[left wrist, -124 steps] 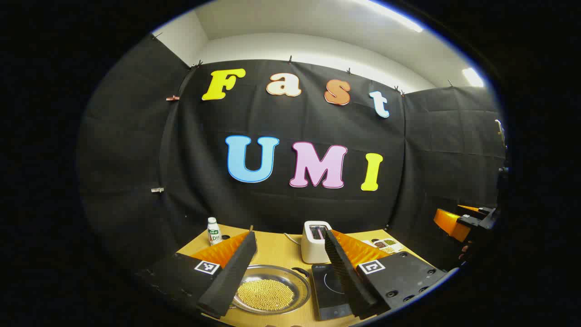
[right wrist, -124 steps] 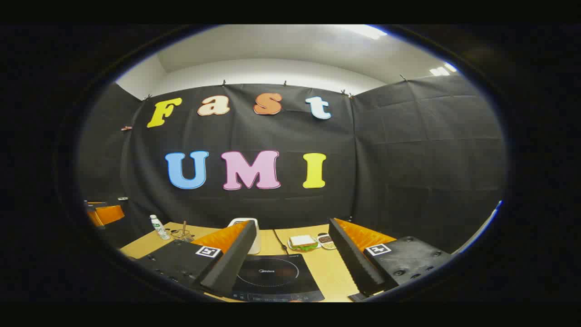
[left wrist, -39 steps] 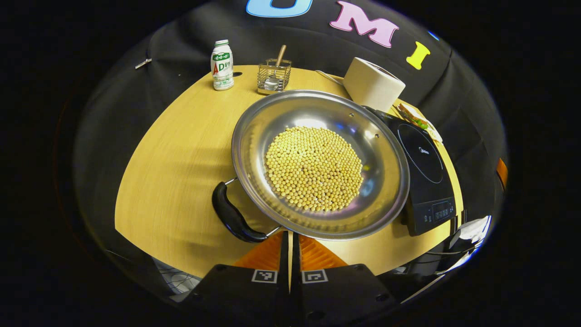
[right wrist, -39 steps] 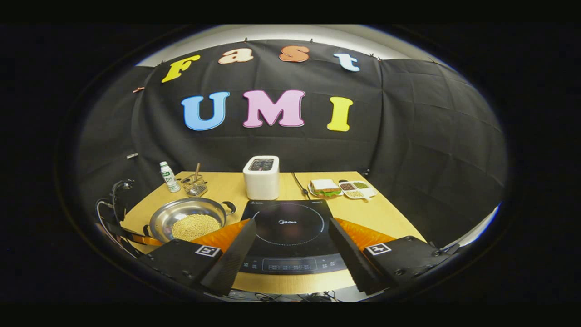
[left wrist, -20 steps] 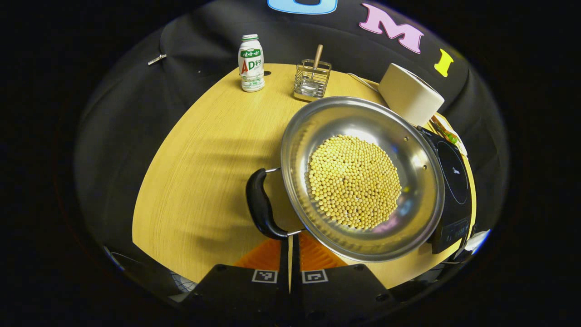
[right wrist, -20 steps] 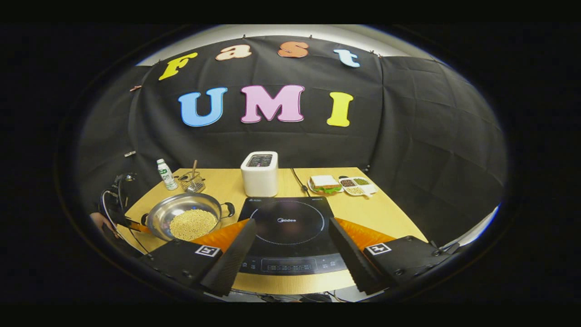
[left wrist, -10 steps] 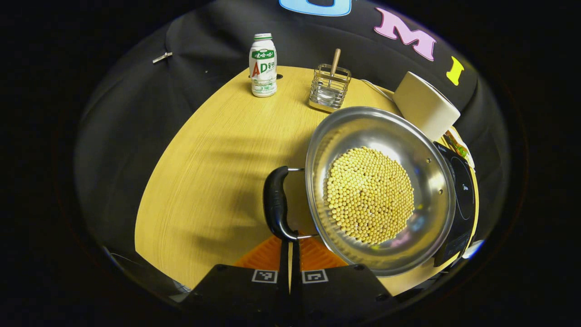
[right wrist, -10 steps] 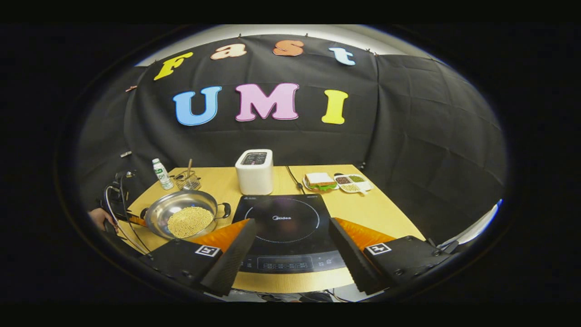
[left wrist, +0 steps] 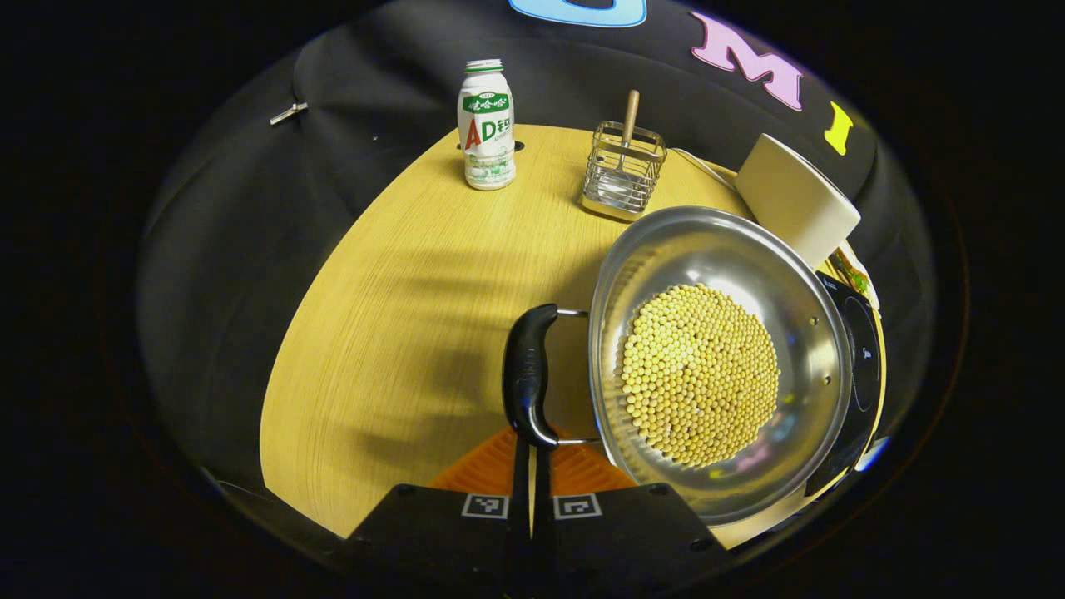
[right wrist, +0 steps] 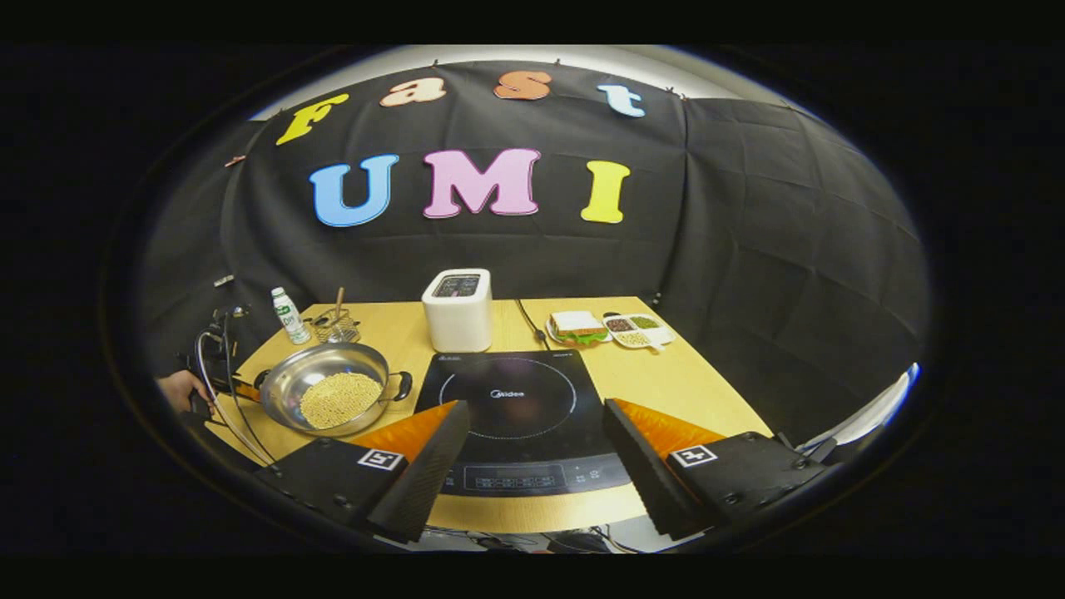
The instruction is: First push the handle of the pot to place it horizontally, then grasp the pot with both hands and set it on the induction cooktop.
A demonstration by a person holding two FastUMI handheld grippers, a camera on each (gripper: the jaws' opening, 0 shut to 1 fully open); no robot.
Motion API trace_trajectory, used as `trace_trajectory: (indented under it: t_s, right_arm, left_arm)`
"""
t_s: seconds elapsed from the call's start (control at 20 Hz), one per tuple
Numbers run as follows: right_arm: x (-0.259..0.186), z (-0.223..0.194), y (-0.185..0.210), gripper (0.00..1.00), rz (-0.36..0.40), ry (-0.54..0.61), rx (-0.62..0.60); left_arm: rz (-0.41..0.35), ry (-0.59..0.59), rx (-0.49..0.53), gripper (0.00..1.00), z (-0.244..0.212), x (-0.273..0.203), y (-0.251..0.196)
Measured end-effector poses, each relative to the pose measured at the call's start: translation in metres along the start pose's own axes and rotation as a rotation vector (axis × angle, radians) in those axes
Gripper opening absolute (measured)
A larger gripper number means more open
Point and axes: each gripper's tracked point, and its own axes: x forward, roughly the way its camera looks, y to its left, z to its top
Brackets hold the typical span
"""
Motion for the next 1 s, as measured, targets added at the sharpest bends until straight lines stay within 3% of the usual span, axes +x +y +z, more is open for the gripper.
trace_trajectory:
  t_s: [0.3, 0.6, 0.7, 0.8, 0.95, 1.0]
  right_arm:
    - [0.005, -0.001, 0.01, 1.0, 0.02, 0.004, -0.004]
    - [0.029, 0.004, 0.039, 1.0, 0.083, 0.012, 0.032]
    - [0.041, 0.005, 0.054, 1.0, 0.113, 0.017, 0.019]
    - [0.053, 0.005, 0.073, 1.0, 0.149, 0.035, 0.021]
    - [0.068, 0.004, 0.103, 0.99, 0.203, 0.064, 0.02]
    - [0.073, 0.004, 0.113, 0.99, 0.22, 0.066, 0.019]
  left_arm:
    - [0.017, -0.017, 0.032, 0.05, 0.009, 0.001, 0.008]
    - [0.048, -0.106, -0.004, 0.06, 0.005, -0.04, 0.029]
    - [0.046, -0.146, -0.02, 0.17, 0.015, -0.057, 0.035]
    - [0.028, -0.204, -0.042, 0.41, 0.03, -0.071, 0.037]
    - [0.02, -0.319, -0.052, 0.89, 0.056, -0.085, 0.039]
    - [0.018, -0.345, -0.046, 0.94, 0.061, -0.089, 0.038]
